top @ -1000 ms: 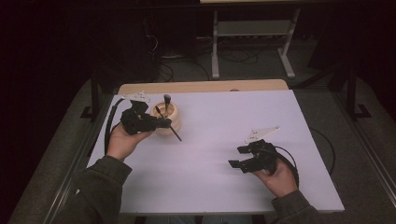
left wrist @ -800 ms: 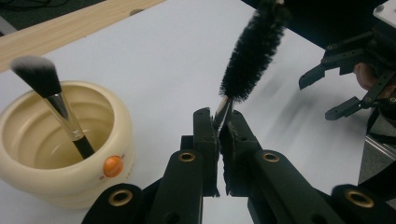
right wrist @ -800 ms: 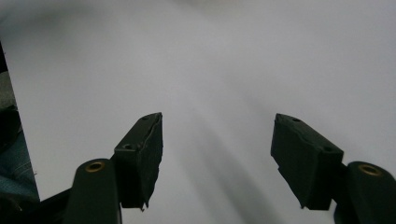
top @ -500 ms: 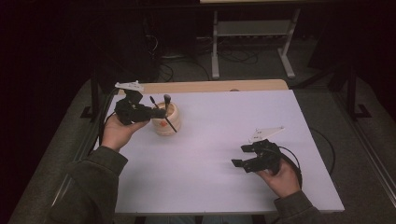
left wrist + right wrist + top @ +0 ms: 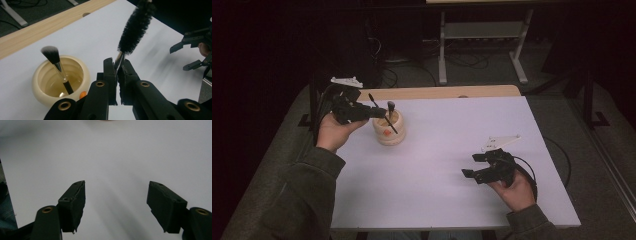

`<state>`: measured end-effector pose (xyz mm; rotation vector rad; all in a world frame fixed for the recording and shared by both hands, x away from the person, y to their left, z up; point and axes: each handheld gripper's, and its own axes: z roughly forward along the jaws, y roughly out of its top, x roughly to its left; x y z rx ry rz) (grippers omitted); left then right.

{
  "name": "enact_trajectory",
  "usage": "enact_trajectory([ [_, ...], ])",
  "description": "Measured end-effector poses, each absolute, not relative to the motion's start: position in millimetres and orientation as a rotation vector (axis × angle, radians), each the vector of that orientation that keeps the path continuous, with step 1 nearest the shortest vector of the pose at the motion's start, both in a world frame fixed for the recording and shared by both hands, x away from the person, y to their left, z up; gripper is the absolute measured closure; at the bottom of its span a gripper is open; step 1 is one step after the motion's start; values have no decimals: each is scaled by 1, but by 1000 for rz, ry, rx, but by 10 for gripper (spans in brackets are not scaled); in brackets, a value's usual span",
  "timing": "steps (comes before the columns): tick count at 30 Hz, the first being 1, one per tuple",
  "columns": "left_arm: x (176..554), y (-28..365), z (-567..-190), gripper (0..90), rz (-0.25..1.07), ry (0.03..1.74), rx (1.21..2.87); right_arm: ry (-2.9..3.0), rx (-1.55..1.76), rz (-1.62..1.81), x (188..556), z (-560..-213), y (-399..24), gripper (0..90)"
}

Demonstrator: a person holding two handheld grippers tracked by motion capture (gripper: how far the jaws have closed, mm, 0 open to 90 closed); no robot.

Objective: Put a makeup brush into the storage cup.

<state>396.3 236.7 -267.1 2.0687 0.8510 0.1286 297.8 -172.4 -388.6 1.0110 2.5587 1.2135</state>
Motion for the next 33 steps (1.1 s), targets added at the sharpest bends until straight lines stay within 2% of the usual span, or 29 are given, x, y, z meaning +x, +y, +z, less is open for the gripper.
enact_trajectory([
  [18, 419, 230, -240, 848, 177, 863, 2086, 2534, 1024, 1230, 299, -387, -178, 284],
  [33, 444, 238, -245, 848, 206, 963, 2091, 2508, 1068, 1231, 299, -386, -181, 257],
])
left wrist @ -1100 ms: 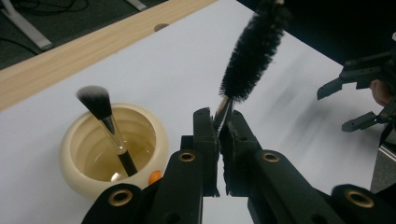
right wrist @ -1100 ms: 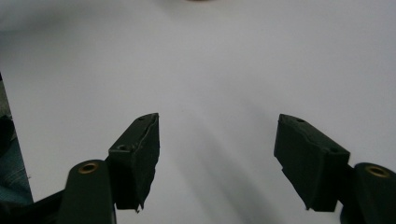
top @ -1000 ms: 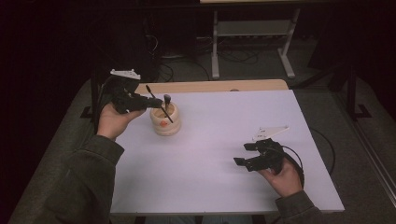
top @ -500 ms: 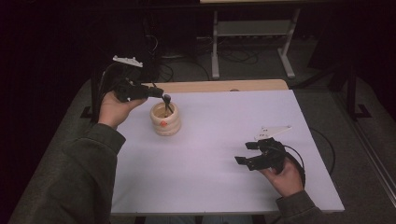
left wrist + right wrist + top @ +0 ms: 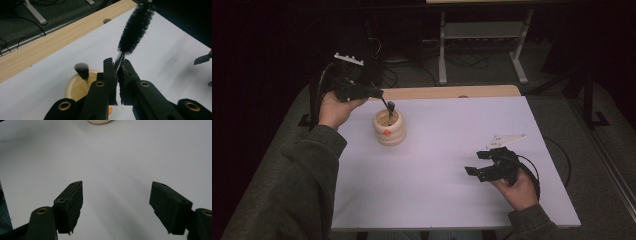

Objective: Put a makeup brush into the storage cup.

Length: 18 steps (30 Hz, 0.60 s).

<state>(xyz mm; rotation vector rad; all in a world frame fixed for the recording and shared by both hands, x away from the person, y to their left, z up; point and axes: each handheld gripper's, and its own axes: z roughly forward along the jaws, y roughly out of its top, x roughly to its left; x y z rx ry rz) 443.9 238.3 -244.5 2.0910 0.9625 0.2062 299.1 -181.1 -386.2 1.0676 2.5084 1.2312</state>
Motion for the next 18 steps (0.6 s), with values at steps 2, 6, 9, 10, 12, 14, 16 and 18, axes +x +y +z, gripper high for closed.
enact_trajectory([
  [2, 446, 240, -246, 848, 211, 974, 2095, 2509, 1067, 1232, 299, -386, -182, 257],
  [6, 450, 243, -249, 848, 217, 998, 2082, 2499, 1049, 1239, 300, -386, -183, 256],
  [9, 452, 246, -251, 847, 213, 1017, 2082, 2497, 1052, 1233, 300, -386, -183, 249],
  [10, 453, 247, -251, 847, 219, 1014, 2094, 2498, 1054, 1232, 300, -386, -183, 250],
  [12, 454, 249, -252, 847, 221, 1032, 2084, 2498, 1053, 1233, 300, -386, -183, 249],
  [14, 455, 250, -253, 847, 226, 1039, 2087, 2497, 1054, 1232, 300, -386, -183, 249],
  [16, 457, 251, -254, 847, 230, 1050, 2078, 2497, 1054, 1232, 300, -386, -183, 248],
  [18, 458, 252, -256, 847, 233, 1056, 2082, 2496, 1055, 1232, 300, -386, -183, 247],
])
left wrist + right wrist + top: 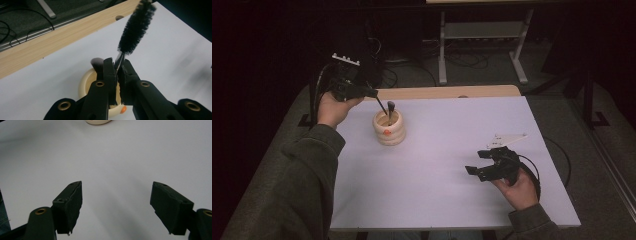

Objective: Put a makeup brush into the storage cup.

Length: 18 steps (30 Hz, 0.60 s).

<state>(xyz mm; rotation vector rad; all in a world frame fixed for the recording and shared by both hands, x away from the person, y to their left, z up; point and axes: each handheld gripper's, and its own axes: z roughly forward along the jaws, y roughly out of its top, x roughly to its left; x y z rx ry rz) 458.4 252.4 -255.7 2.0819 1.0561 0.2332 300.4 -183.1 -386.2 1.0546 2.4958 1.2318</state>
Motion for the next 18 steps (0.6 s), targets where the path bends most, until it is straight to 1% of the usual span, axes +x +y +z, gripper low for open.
enact_trajectory([
  [18, 465, 259, -270, 845, 240, 1113, 2080, 2500, 1065, 1232, 300, -386, -183, 248],
])
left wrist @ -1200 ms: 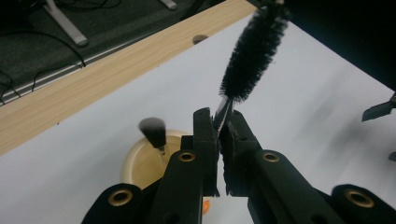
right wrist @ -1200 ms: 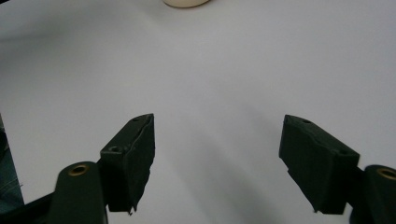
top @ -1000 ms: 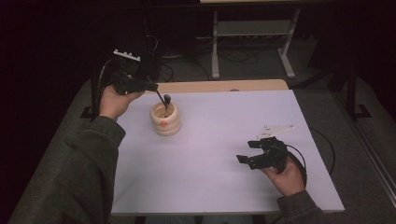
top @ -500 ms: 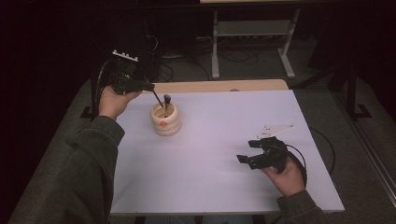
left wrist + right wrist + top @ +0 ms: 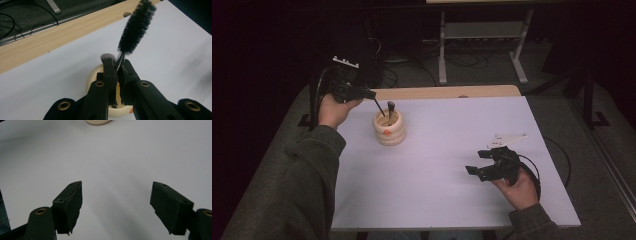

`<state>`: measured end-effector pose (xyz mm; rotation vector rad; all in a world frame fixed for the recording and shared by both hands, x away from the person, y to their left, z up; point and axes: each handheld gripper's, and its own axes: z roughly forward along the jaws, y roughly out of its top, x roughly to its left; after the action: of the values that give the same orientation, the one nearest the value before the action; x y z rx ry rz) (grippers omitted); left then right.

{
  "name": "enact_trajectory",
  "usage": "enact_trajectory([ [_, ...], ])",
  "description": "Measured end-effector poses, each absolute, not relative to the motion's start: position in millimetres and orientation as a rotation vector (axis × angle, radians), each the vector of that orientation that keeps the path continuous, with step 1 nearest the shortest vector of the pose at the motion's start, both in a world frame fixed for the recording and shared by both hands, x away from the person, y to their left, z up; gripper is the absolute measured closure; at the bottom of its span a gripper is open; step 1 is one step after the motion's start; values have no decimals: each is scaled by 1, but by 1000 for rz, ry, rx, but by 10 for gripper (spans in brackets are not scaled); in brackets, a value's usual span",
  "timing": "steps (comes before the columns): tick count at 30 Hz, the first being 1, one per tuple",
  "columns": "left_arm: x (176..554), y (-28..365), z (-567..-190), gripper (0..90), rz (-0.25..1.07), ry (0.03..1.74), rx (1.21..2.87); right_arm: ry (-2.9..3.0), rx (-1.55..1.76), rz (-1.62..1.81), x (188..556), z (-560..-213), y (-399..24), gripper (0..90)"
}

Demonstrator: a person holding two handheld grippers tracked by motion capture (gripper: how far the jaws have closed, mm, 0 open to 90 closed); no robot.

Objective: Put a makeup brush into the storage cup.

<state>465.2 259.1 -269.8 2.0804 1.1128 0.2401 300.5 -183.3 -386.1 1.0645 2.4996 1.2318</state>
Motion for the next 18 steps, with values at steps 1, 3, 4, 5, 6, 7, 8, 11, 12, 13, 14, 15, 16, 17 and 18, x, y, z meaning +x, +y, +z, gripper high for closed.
enact_trajectory([
  [1, 465, 260, -271, 845, 242, 1112, 2082, 2499, 1061, 1232, 301, -386, -183, 248],
  [3, 466, 260, -273, 845, 241, 1117, 2078, 2499, 1066, 1232, 300, -386, -184, 248],
  [4, 466, 260, -274, 845, 241, 1121, 2079, 2498, 1064, 1233, 301, -386, -184, 249],
  [5, 466, 260, -275, 845, 240, 1122, 2077, 2498, 1066, 1234, 300, -386, -184, 249],
  [6, 466, 260, -276, 845, 239, 1124, 2080, 2498, 1066, 1234, 300, -386, -184, 249],
  [7, 466, 260, -278, 845, 239, 1127, 2078, 2499, 1063, 1233, 301, -386, -184, 249],
  [8, 466, 260, -279, 844, 237, 1130, 2078, 2500, 1061, 1233, 301, -386, -183, 249],
  [11, 467, 260, -283, 844, 230, 1138, 2079, 2501, 1060, 1232, 300, -386, -183, 250],
  [12, 468, 260, -284, 844, 230, 1140, 2077, 2502, 1061, 1232, 301, -386, -184, 250],
  [13, 468, 261, -285, 844, 231, 1142, 2078, 2503, 1064, 1231, 300, -386, -184, 250],
  [14, 468, 261, -286, 844, 228, 1144, 2079, 2503, 1064, 1231, 300, -386, -184, 250],
  [15, 468, 261, -287, 844, 229, 1148, 2080, 2503, 1064, 1231, 300, -386, -184, 250],
  [16, 468, 261, -288, 844, 231, 1150, 2079, 2503, 1064, 1231, 300, -386, -184, 250],
  [17, 469, 261, -289, 844, 229, 1152, 2076, 2504, 1063, 1231, 300, -386, -183, 250],
  [18, 469, 261, -290, 844, 229, 1152, 2073, 2504, 1051, 1229, 301, -387, -184, 250],
])
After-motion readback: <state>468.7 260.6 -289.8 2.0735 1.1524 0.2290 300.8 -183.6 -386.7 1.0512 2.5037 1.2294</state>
